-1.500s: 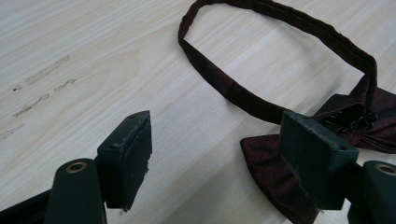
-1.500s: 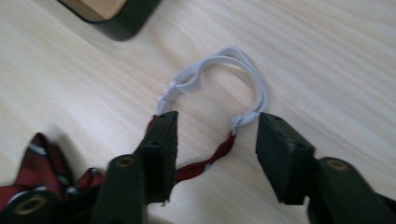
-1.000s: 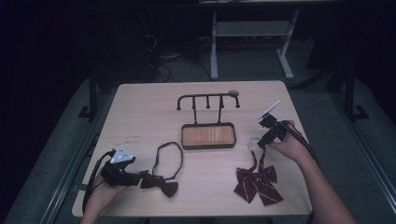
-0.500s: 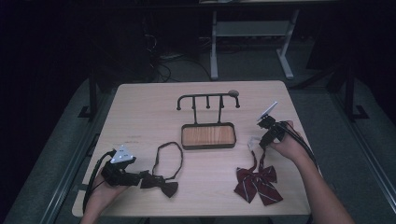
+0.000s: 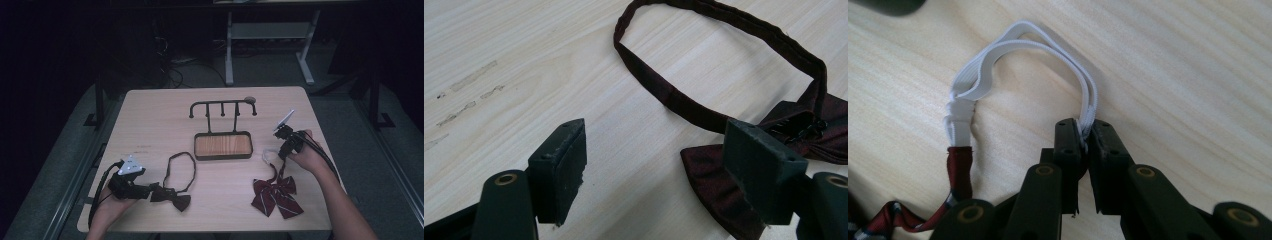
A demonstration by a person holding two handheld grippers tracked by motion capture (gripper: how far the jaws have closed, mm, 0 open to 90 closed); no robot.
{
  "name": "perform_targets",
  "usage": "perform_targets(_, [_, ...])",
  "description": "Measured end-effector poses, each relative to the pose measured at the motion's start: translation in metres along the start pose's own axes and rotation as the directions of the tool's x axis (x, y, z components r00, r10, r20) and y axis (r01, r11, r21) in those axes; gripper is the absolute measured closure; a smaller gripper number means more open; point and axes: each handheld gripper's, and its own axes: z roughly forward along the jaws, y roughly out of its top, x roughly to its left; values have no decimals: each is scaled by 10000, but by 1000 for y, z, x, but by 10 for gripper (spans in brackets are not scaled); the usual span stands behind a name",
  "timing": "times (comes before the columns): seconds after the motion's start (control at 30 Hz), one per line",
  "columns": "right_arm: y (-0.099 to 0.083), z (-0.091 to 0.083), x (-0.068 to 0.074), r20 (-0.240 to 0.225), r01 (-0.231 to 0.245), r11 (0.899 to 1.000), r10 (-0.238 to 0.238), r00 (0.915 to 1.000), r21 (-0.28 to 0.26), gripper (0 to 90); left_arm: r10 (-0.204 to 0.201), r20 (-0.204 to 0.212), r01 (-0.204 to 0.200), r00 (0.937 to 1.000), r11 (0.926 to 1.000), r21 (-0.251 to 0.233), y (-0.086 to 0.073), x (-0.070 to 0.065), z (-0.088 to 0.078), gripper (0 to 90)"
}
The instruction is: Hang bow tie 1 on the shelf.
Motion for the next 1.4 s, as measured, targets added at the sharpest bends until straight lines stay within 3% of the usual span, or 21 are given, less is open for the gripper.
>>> perform_targets(0.3, [-5, -12, 0, -485, -12, 9991, -8, 9988, -412, 836, 16, 16, -16, 10000, 10000, 44, 0, 0, 0, 265])
perform_targets(0.6, [-14, -29, 2, -1234, -11, 9956, -105, 9923, -937, 837, 10, 39, -10, 10000, 10000, 70, 0, -1, 2, 265])
perform_targets(0.93, [-17, -51, 10, -1670, 578, 9902, -789, 9828, -1274, 835, 10, 103, -11, 9999, 9999, 103, 0, -2, 3, 263])
perform_targets(1.1, [-17, -66, 16, -2036, 837, 9856, -1130, 9725, -1472, 836, 14, 114, -15, 9999, 9999, 113, 0, -2, 3, 262])
perform_targets(1.33, [-17, -75, 19, -2124, 1009, 9829, -1326, 9681, -1538, 835, 13, 108, -15, 9999, 9999, 108, 0, -2, 3, 262])
perform_targets(1.4, [-18, -79, 21, -2099, 1195, 9772, -1558, 9652, -1756, 836, 24, 115, -26, 9999, 9999, 131, 0, -2, 4, 262])
